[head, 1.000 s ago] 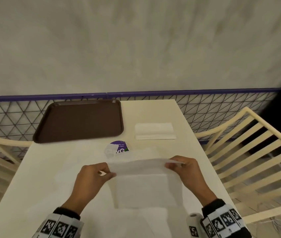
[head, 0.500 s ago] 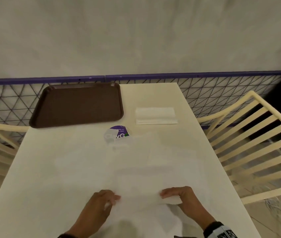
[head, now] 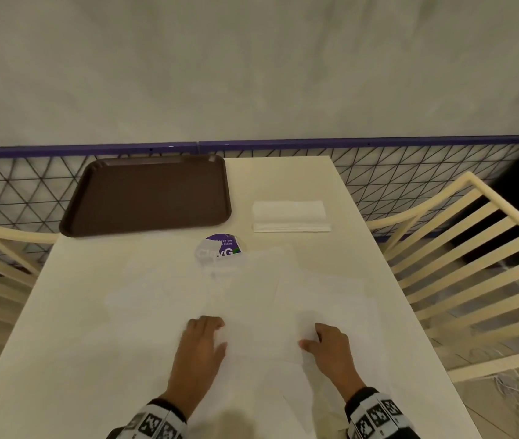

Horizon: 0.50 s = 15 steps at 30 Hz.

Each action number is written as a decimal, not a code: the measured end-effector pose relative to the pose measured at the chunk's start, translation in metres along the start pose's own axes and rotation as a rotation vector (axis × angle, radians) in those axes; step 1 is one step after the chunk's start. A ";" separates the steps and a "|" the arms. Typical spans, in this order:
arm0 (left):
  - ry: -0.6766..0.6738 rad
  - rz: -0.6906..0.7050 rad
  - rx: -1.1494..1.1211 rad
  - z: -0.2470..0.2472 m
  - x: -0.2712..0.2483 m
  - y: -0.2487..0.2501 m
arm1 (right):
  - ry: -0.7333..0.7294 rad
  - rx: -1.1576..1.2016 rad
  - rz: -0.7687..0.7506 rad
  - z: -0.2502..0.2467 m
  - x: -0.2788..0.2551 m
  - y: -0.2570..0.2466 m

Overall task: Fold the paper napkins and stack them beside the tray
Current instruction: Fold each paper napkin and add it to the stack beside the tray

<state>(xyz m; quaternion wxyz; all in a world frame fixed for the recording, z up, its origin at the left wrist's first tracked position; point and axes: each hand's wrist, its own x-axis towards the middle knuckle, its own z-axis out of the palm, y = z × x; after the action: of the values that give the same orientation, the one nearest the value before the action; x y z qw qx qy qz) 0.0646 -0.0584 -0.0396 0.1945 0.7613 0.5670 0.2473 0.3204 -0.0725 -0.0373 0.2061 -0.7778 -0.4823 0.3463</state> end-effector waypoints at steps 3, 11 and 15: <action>-0.183 0.356 0.190 0.017 -0.009 0.014 | -0.012 -0.031 0.003 0.000 0.002 0.000; -0.513 0.425 0.440 0.052 -0.025 -0.003 | 0.205 -0.313 -0.379 -0.007 -0.023 -0.013; -0.482 0.444 0.502 0.052 -0.020 -0.002 | -0.405 -0.536 -0.679 0.008 -0.041 -0.024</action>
<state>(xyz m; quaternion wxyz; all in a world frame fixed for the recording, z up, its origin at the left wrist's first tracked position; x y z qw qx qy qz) 0.0894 -0.0779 -0.0851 0.0720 0.9250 0.3699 -0.0478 0.2875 -0.0987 -0.0134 0.0017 -0.5187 -0.8121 0.2675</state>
